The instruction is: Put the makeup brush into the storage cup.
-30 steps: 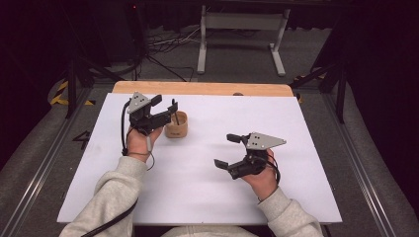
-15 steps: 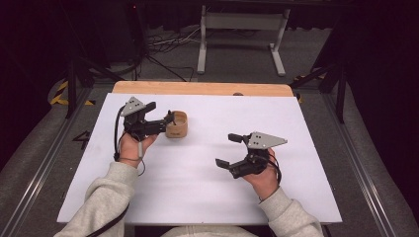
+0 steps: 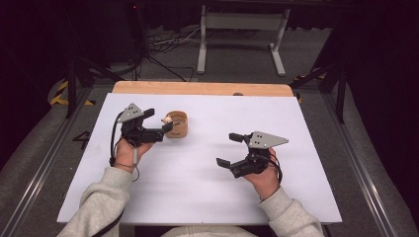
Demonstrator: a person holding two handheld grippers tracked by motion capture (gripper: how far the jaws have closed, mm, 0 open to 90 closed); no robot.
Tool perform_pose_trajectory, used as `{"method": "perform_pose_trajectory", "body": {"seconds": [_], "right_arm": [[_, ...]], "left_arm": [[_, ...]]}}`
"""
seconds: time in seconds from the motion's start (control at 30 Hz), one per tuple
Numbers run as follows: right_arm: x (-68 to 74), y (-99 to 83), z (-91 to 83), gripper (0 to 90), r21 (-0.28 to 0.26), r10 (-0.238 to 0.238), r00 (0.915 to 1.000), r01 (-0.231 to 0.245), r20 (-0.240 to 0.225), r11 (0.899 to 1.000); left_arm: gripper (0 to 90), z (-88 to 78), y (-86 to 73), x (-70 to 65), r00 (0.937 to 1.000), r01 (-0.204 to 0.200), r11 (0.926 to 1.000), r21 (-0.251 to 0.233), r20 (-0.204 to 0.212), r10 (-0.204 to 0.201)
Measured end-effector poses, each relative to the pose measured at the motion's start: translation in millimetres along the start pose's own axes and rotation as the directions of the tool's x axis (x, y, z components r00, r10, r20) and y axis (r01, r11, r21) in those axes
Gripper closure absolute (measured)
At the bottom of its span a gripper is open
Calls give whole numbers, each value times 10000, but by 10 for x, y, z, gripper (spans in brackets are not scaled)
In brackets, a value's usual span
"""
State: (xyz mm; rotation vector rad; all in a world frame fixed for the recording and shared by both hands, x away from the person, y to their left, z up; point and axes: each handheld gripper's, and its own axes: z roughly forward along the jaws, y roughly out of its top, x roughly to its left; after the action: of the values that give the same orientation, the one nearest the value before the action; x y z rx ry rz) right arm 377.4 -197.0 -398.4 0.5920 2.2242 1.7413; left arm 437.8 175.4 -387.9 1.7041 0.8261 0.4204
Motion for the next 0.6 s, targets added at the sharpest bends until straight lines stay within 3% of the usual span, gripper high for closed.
{"method": "perform_pose_trajectory", "body": {"seconds": [0.6], "right_arm": [[-83,16,-173,26,-140,-66,9995,70,305,9999]], "left_arm": [[52,-402,-111,-137,9956,-361,9975,-610,837,411]]}}
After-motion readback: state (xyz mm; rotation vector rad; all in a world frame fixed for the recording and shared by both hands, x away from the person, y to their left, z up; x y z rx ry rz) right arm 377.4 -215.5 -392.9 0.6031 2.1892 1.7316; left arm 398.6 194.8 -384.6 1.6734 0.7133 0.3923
